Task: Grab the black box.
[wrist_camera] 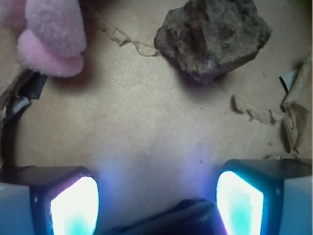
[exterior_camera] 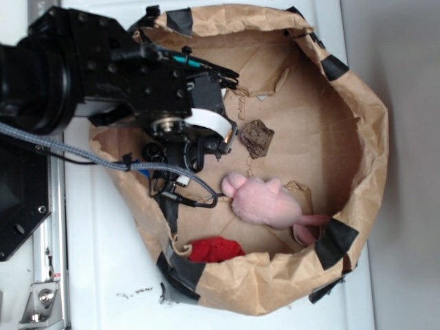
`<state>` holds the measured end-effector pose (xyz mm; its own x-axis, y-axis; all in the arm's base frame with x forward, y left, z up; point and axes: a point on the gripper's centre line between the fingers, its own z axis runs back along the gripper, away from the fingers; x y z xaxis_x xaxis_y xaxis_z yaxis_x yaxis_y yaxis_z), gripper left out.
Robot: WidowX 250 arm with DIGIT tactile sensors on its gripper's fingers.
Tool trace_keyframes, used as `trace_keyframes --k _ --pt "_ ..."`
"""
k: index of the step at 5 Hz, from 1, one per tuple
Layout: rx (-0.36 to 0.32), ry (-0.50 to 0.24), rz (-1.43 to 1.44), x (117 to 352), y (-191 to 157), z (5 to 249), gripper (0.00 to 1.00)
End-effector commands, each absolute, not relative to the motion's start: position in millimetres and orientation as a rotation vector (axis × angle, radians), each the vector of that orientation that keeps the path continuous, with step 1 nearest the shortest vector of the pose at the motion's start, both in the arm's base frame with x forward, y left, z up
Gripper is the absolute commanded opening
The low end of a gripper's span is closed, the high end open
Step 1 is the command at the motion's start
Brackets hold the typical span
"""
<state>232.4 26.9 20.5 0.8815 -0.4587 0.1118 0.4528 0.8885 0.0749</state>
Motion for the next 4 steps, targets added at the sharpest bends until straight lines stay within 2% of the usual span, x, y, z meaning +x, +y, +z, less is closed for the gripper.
trace_keyframes --k 1,2,4 --pt "0.071 -0.212 -0.402 246.4 36.4 41.1 0.00" --pt "0.080 -0.190 -0.386 247.8 40.7 47.2 0.00" --pt "0.095 -0.209 -0.387 246.5 43.1 48.3 0.00"
